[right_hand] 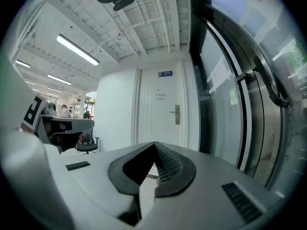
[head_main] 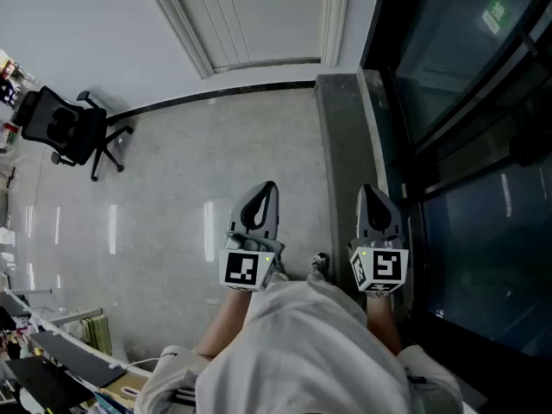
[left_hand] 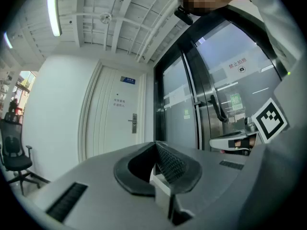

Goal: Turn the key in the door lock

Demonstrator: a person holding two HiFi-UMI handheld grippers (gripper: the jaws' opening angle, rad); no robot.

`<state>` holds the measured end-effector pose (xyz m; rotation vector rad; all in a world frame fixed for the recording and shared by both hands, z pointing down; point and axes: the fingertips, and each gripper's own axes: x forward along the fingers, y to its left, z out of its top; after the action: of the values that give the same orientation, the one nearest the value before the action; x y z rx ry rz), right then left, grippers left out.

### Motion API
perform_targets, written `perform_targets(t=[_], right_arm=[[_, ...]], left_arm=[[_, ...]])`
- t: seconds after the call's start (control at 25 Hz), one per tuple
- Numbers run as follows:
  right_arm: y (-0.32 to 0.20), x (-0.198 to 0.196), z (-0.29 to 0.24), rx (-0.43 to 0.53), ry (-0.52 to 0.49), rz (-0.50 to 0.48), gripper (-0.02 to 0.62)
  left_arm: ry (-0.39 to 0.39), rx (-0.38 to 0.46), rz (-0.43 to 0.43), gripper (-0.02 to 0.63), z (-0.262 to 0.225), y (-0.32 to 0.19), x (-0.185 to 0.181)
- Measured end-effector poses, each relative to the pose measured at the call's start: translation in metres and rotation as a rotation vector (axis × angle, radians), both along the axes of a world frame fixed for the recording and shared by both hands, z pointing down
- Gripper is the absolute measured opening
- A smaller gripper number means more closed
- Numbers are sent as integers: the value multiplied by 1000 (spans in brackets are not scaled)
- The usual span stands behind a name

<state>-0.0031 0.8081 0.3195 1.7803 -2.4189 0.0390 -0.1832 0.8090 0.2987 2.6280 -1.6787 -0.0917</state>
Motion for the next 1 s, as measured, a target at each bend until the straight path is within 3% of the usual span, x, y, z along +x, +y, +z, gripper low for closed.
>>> perform_targets(t=[0.28,0.48,0.76,1.0], right_arm=[[23,-88,-5,-1,-37,-22,2],[40,-122,-1,-5,-10,-25,2],[39,-105,5,-23,6,-19,2],[42,-79,12,-45,-13,-100,2]], left_arm=[[-50,23,30,8,0,21,-61],[-46,29,43,8,1,28,-87],[-20,-3,20,8,7,26,-82],[-42,-17,-31,8,8,28,-52]])
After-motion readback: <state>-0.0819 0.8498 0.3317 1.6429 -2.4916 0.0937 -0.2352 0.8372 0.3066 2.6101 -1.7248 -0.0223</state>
